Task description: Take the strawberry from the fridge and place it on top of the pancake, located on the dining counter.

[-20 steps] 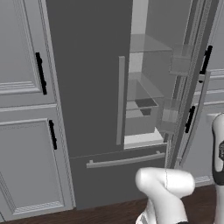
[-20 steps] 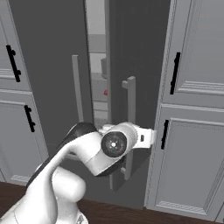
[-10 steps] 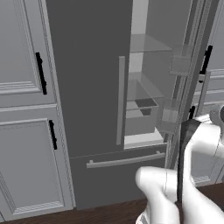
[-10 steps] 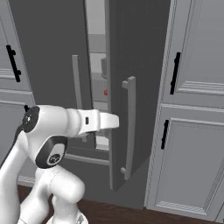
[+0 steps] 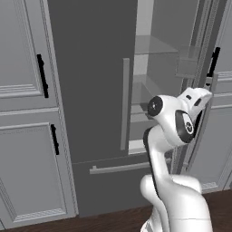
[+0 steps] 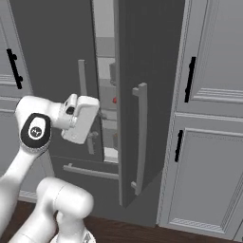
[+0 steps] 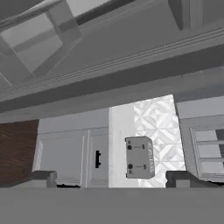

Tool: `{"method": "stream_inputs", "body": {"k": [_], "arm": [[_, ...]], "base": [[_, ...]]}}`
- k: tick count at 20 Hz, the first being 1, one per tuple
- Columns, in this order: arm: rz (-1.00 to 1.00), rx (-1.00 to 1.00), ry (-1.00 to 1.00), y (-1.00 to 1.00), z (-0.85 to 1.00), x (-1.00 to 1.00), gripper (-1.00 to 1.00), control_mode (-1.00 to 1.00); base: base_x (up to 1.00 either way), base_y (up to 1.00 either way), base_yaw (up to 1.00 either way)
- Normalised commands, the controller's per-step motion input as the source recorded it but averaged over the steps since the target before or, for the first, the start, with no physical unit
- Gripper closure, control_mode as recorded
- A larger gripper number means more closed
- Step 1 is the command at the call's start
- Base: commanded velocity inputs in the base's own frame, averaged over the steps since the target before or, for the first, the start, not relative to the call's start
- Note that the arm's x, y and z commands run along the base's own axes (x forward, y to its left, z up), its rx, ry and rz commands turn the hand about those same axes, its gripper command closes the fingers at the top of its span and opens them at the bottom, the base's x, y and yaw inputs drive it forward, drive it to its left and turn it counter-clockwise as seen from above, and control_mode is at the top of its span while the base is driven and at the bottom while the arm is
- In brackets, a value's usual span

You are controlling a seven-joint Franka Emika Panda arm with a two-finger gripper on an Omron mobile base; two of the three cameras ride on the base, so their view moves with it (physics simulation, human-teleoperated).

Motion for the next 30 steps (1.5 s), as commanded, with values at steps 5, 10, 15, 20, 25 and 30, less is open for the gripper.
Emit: {"method": "stream_inputs", "body": {"k": [5, 10, 15, 20, 25, 30], "arm": [[0.0, -0.06, 0.25, -0.02, -0.4, 0.6, -1.0, -1.0], [0.02, -0.05, 0.37, -0.03, 0.0, 0.86, -1.0, -1.0], [0.0, -0.05, 0.24, -0.35, -0.09, 0.35, -1.0, -1.0], [0.0, -0.11, 0.15, -0.49, -0.24, -0.06, -1.0, -1.0], [0.0, -0.04, 0.01, -0.95, -0.16, -0.59, -1.0, -1.0], [0.0, -0.01, 0.0, -1.0, -0.03, -0.73, -1.0, -1.0]], "base": [[0.0, 0.0, 0.0], [0.0, 0.0, 0.0], [0.0, 0.0, 0.0], [0.0, 0.0, 0.0], [0.0, 0.0, 0.0], [0.0, 0.0, 0.0]]}}
